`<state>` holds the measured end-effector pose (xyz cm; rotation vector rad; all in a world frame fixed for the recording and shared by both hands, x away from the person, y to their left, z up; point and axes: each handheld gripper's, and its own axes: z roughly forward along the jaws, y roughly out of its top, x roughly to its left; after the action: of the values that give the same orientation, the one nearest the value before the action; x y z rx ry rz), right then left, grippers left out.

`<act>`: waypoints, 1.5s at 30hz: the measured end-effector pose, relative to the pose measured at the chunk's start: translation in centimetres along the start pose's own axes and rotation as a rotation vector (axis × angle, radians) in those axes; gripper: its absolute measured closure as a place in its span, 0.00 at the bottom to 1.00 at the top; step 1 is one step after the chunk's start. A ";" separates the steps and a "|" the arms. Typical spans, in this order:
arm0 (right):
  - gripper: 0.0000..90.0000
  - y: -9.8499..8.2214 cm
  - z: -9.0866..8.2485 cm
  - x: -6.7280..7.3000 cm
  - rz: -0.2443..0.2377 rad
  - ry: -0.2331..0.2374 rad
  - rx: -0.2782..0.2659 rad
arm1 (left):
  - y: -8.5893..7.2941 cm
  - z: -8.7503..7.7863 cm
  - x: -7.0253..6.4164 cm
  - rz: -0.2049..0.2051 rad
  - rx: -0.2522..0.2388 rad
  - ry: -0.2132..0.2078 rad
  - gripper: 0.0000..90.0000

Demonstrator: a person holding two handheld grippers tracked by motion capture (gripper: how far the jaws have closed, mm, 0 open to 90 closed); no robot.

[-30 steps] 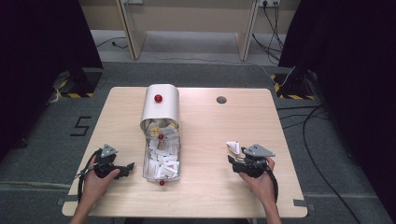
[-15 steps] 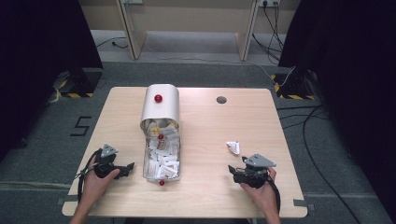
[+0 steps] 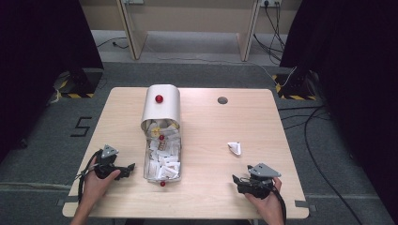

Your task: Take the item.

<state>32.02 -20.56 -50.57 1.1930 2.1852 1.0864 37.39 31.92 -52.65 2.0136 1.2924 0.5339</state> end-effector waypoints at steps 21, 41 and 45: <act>0.24 -2.2 -1.3 0.2 -0.003 -0.020 0.055 | 0.0 0.0 0.0 0.000 0.000 0.001 0.00; 0.22 -3.8 -2.1 0.8 0.013 -0.027 0.041 | 0.0 0.0 0.0 0.000 0.000 0.000 0.00; 0.22 -4.0 -2.1 0.9 0.018 -0.030 0.026 | 0.0 0.0 0.0 0.000 0.000 0.000 0.00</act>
<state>28.04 -22.03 -52.48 1.2341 2.1762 1.0431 37.39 31.92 -52.65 2.0133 1.2924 0.5346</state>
